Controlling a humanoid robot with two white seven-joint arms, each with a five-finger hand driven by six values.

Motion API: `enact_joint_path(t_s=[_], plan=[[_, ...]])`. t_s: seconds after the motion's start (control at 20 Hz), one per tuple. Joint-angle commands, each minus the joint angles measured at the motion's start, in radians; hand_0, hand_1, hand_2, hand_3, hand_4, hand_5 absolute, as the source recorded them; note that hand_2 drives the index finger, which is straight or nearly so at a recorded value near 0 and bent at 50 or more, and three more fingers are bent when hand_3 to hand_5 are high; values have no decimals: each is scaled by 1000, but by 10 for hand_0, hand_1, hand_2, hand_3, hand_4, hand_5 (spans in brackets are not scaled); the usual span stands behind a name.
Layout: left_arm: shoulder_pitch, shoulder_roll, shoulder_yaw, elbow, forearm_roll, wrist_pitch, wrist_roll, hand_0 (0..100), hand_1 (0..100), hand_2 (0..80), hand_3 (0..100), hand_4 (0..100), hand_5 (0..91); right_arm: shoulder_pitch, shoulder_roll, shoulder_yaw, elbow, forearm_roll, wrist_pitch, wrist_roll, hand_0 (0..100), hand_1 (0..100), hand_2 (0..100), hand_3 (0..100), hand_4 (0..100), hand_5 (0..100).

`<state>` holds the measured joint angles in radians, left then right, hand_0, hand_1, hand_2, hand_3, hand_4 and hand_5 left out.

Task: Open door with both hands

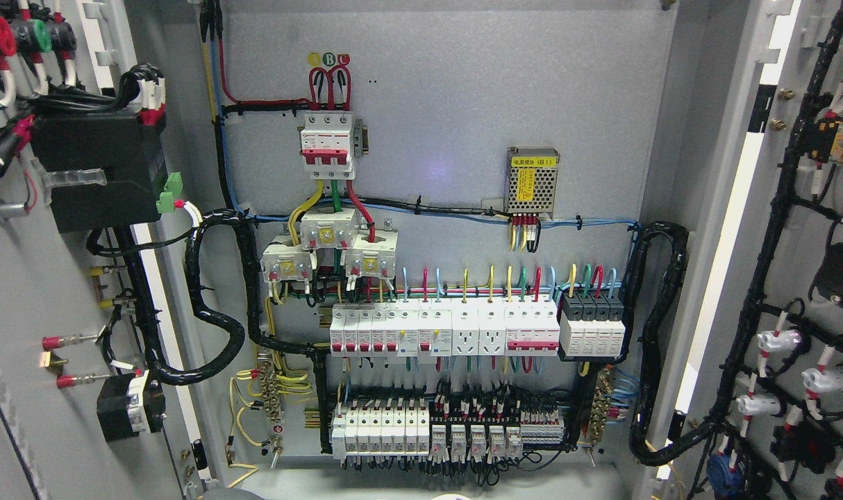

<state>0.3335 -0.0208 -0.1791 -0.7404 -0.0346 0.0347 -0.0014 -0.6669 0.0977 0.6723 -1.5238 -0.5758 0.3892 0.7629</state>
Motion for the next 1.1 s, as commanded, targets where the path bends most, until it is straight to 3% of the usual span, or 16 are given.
enact_joint_path(t_s=[0.0,0.3,0.4,0.45,0.6,0.85,1.05], plan=[[160,131,-192,-653,39,4,4,0,0,0,0,0,0,39,-58,-132,-13,-7,-3,7,0,0,0,0,0,0],[265,240,-207,-993,39,-7,4,0,0,0,0,0,0,67,-191,-201,-61,-6,-4,4,0,0,0,0,0,0],[274,262,-207,-1042,39,-27,4,0,0,0,0,0,0,82,-231,-201,-87,-1,-41,-5,0,0,0,0,0,0],[280,269,-209,-1062,39,-41,4,0,0,0,0,0,0,107,-248,-201,-105,-1,-87,-32,0,0,0,0,0,0],[302,295,-209,-1119,41,-85,4,0,0,0,0,0,0,203,-285,-200,-180,-4,-223,-172,0,0,0,0,0,0],[303,326,-209,-1204,41,-122,6,0,0,0,0,0,0,295,-320,-235,-303,1,-245,-221,0,0,0,0,0,0],[294,349,-206,-1275,41,-180,6,0,0,0,0,0,0,368,-349,-292,-372,-2,-335,-304,0,0,0,0,0,0]])
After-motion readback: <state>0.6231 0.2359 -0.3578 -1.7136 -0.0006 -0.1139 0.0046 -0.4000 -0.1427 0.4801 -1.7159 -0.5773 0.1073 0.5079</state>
